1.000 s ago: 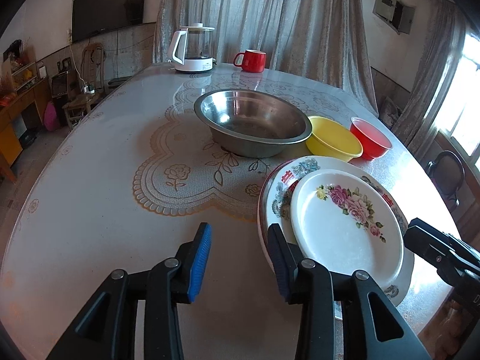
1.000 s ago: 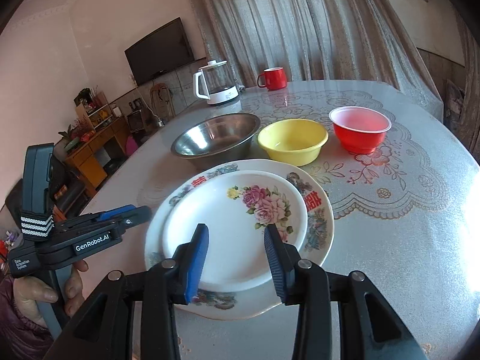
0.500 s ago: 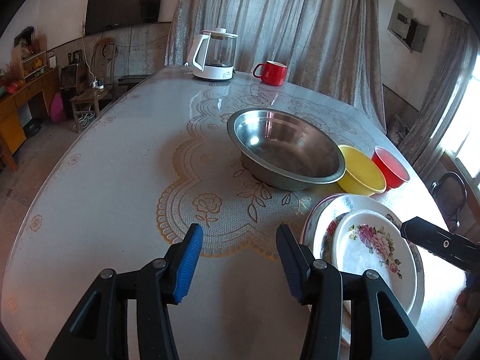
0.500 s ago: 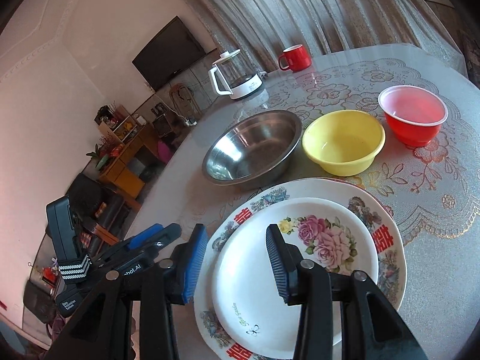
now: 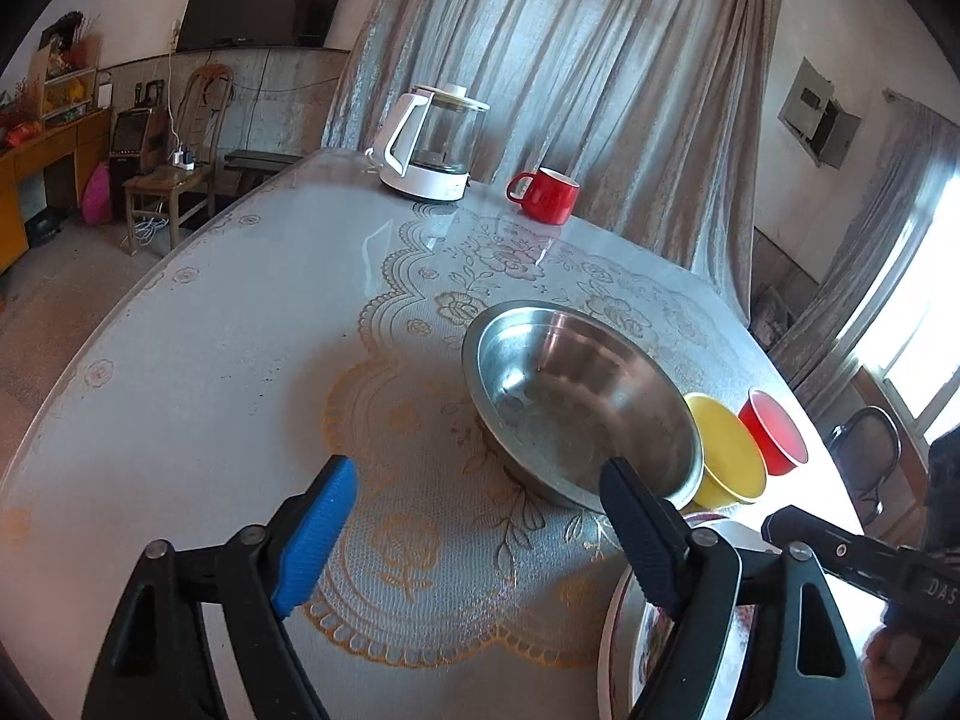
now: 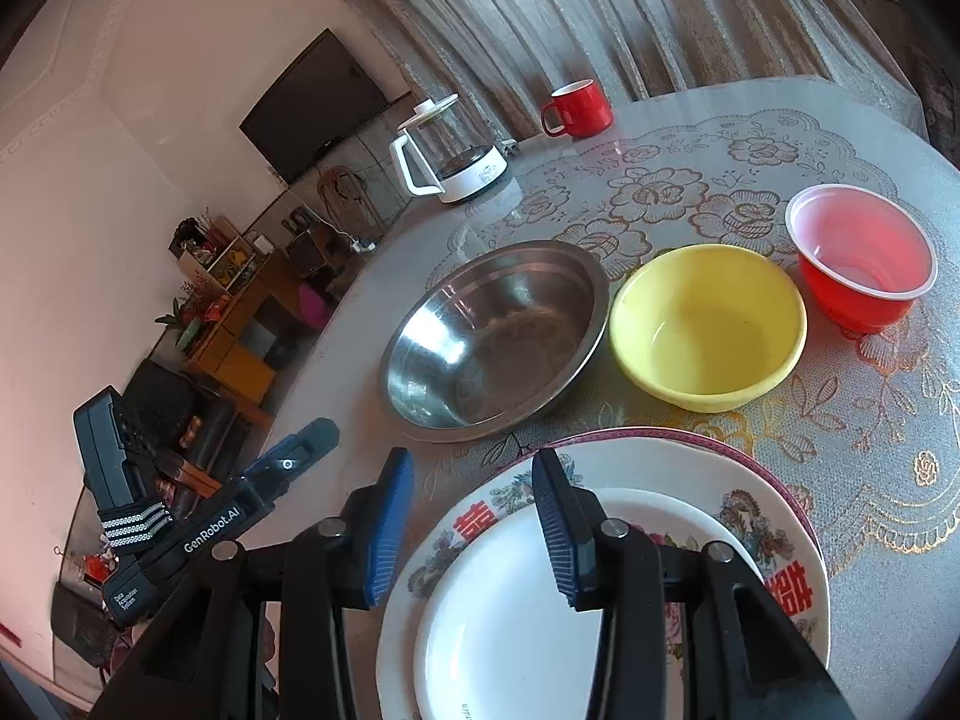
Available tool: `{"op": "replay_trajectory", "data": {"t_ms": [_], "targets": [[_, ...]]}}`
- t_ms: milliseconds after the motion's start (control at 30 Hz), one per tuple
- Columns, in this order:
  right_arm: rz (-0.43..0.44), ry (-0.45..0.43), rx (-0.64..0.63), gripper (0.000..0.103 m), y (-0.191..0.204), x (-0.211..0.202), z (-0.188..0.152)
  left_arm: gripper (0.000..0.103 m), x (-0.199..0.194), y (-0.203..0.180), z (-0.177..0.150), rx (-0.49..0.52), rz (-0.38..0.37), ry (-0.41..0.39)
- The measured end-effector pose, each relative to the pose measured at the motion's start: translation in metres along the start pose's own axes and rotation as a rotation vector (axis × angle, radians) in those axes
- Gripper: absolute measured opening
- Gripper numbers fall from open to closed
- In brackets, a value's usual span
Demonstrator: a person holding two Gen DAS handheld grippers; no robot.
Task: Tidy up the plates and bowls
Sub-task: 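Move the left tool to the rim of the steel basin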
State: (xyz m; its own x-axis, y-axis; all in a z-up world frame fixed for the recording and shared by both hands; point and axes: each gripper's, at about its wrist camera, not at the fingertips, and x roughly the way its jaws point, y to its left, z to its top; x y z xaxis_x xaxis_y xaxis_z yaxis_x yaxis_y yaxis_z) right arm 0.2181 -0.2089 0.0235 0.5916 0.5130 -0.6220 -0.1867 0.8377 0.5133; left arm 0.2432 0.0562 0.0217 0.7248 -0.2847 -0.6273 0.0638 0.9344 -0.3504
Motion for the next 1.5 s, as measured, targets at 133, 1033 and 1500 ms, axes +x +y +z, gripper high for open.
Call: {"op": "replay_trajectory", "data": {"t_ms": [133, 1033, 1500], "targets": [[-0.017, 0.003, 0.030, 0.033, -0.004, 0.008, 0.004, 0.082, 0.013, 0.007, 0.017, -0.033, -0.028, 0.019], [-0.075, 0.067, 0.123, 0.029, -0.029, 0.053, 0.029, 0.013, 0.093, 0.006, 0.056, -0.034, -0.034, 0.122], [-0.136, 0.067, 0.004, 0.021, -0.009, 0.065, 0.030, 0.013, 0.056, 0.025, 0.027, -0.035, 0.013, 0.087]]}}
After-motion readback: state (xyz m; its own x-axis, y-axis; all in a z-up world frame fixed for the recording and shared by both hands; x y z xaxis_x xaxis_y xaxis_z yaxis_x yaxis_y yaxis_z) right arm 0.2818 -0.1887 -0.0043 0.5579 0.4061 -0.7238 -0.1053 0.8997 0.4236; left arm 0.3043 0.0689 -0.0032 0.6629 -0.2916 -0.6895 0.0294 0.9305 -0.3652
